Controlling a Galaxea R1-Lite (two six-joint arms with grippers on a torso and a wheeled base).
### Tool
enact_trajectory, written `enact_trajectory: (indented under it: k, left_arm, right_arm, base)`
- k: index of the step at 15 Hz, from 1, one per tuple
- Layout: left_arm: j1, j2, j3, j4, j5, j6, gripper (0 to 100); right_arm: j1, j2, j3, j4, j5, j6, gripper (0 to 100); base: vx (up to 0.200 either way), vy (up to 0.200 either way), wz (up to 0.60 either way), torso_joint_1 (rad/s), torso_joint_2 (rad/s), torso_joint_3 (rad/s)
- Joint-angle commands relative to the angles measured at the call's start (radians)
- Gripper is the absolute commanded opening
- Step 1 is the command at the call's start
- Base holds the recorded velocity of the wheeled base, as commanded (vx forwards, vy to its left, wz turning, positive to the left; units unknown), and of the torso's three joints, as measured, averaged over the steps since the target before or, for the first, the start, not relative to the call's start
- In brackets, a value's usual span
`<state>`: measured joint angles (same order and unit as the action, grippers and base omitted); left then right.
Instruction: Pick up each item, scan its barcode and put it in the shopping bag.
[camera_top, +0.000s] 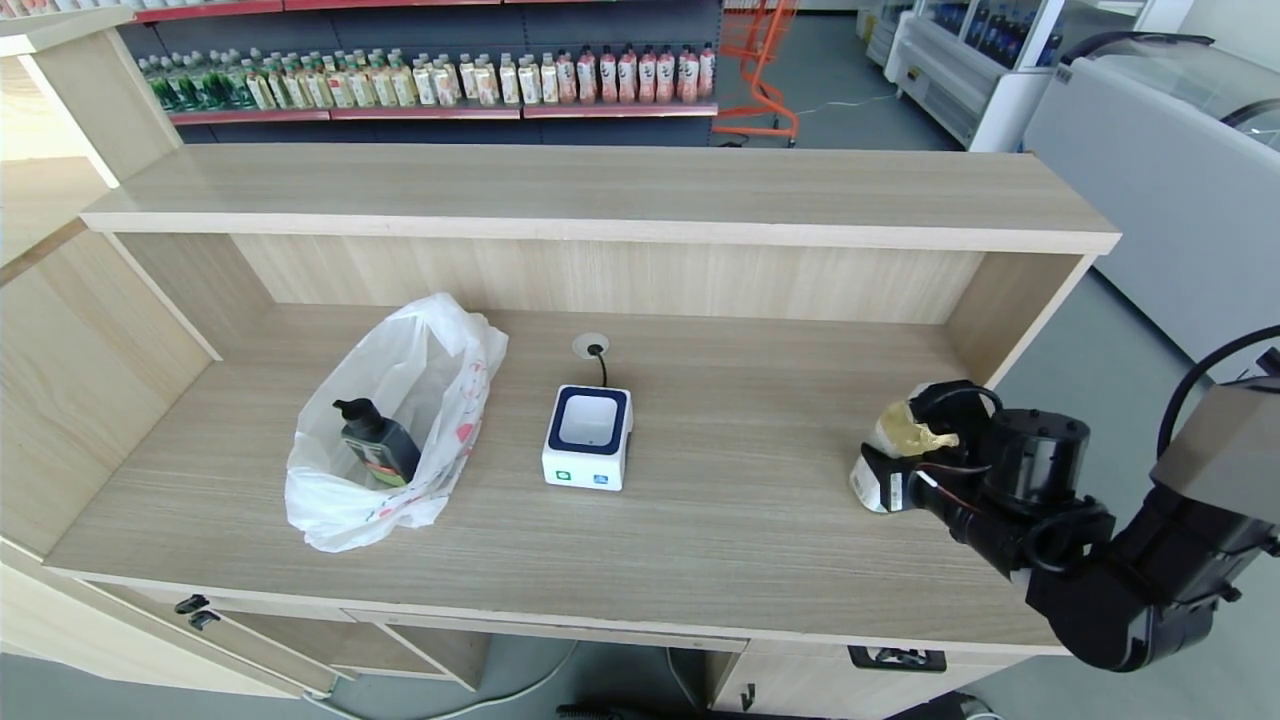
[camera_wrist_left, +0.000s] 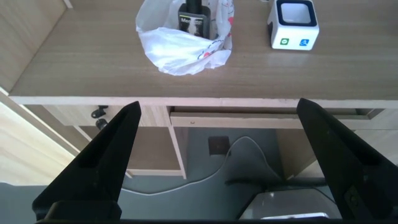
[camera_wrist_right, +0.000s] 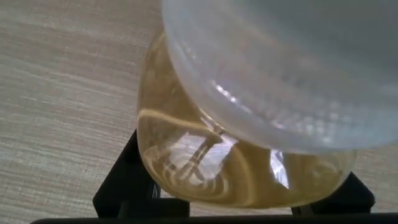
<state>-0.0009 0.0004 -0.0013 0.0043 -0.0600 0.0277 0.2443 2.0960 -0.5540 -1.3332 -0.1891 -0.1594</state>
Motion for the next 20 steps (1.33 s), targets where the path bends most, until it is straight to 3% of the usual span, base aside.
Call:
enact_trajectory:
  k: [1,3,6,8,9,13,14,17,20]
  left_arm:
    - [-0.001,0.001,0.0,0.0,0.0,0.0,100]
    - [-0.001,0.001,0.0,0.0,0.0,0.0,100]
    - [-0.001,0.001,0.0,0.0,0.0,0.0,100]
    - [-0.001,0.001,0.0,0.0,0.0,0.0,100]
    - [-0.001,0.001,0.0,0.0,0.0,0.0,100]
    - [-0.001,0.001,0.0,0.0,0.0,0.0,100]
    - [-0.001,0.001,0.0,0.0,0.0,0.0,100]
    - [-0.001,0.001,0.0,0.0,0.0,0.0,100]
    - [-0.001,0.001,0.0,0.0,0.0,0.0,100]
  right_arm:
    - [-0.019,0.001,0.039,-0.044,-0.023,-0.098,0]
    - [-0.028,-0.001,0.045,-0.119,-0.039,-0.216,0]
    - [-0.029,-0.025,0.051,-0.124,-0.038,-0.313,0]
    - [-0.022,-0.048,0.04,-0.129,-0.026,-0.289,0]
    - [-0.01,-0.079,0.034,-0.107,0.023,-0.192,0]
    - [0.036,-0.298,0.037,0.154,0.323,0.123,0]
    - [0.076,-0.409,0.04,0.223,0.493,0.323,0]
    - [0.09,-0.548,0.069,0.23,0.84,0.581,0]
    - [0.119,-0.619,0.095,0.338,0.99,0.601,0]
  base:
    - [0.0,0.0,0.0,0.0,0.0,0.0]
    - [0.0,0.0,0.0,0.0,0.0,0.0]
    - [0.0,0.0,0.0,0.0,0.0,0.0]
    - [0.0,0.0,0.0,0.0,0.0,0.0]
    - [0.0,0.0,0.0,0.0,0.0,0.0]
    - [0.0,0.0,0.0,0.0,0.0,0.0]
    - [0.0,0.0,0.0,0.0,0.0,0.0]
    - [0.0,0.0,0.0,0.0,0.0,0.0]
    - [0.0,0.0,0.0,0.0,0.0,0.0]
